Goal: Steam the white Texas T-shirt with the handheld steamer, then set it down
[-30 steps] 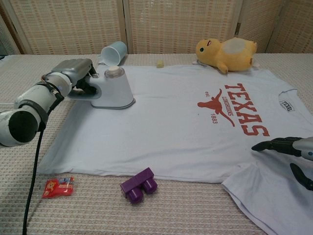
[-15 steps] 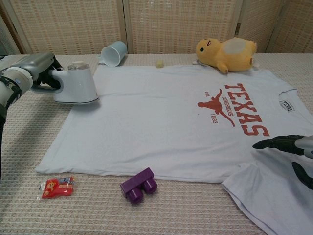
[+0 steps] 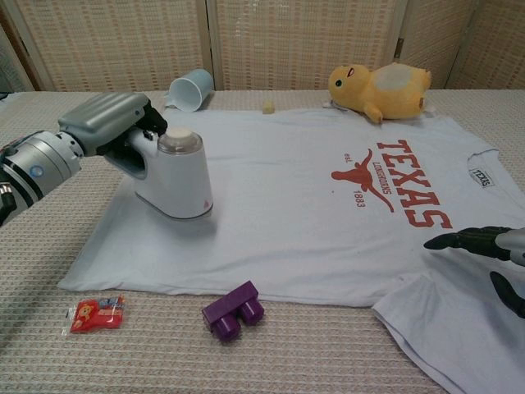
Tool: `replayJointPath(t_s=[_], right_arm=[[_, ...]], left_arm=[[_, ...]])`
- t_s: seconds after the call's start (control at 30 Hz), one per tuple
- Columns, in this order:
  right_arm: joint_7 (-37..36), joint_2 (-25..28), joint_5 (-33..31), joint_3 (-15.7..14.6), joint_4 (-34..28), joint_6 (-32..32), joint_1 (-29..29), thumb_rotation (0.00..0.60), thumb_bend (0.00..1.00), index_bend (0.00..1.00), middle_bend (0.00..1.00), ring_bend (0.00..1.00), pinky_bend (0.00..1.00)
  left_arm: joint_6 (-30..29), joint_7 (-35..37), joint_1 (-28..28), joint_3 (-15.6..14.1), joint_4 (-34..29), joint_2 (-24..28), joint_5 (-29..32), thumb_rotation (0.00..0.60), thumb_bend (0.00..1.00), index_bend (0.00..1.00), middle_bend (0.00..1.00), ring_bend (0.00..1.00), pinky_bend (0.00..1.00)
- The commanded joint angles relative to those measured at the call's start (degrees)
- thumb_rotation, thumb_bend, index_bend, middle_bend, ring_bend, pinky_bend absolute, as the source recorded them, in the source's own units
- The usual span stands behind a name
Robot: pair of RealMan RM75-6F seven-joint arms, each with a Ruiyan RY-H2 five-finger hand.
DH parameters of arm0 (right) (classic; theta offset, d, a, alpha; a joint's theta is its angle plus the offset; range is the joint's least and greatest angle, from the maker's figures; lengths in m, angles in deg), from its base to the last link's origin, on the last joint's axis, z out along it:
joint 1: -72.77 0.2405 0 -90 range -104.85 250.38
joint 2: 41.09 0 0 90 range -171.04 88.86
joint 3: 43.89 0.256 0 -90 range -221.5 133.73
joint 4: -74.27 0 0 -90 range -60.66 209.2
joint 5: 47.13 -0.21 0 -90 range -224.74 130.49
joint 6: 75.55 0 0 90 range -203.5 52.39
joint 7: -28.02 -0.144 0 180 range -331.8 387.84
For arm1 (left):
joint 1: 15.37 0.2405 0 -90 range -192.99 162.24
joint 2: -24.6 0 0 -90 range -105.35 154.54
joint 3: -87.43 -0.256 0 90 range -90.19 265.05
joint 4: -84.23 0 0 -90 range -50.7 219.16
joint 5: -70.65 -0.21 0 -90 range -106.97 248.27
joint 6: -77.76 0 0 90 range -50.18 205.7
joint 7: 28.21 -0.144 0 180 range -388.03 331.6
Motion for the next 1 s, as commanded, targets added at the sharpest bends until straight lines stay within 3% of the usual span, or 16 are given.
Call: replayJointPath(t_s=[0.03,0.37,1.0], right_arm=[[-0.06,0.0,-0.14,0.04,0.04,-0.06,-0.09,0.376,0.88,0.0,0.05,0.0,0.03],[-0.9,0.04,0.02,0.05,0.48,-0.17,-0.19,0.374,0.88,0.0,0.05,0.0,0.03],[-1.81,-0.12,0.71,0.14,0.8,-0.58,-0.18,0.374,0.88,0.0,0.05,0.0,0.03]], left_arm=[[-1.53,-2.75,-0.62,-1.92,1.1,-2.3,-2.72,0.6,0.36,0.87,0.93,0.75,0.75],[-0.92,-4.61,-0.5,-1.8,6.51,-6.46,-2.41,0.6,0.35,0.84,0.9,0.73,0.75],[1.59,1.56,4.28,-1.81,21.43,-8.31,0.33,0.6,0.32,0.85,0.88,0.72,0.75]])
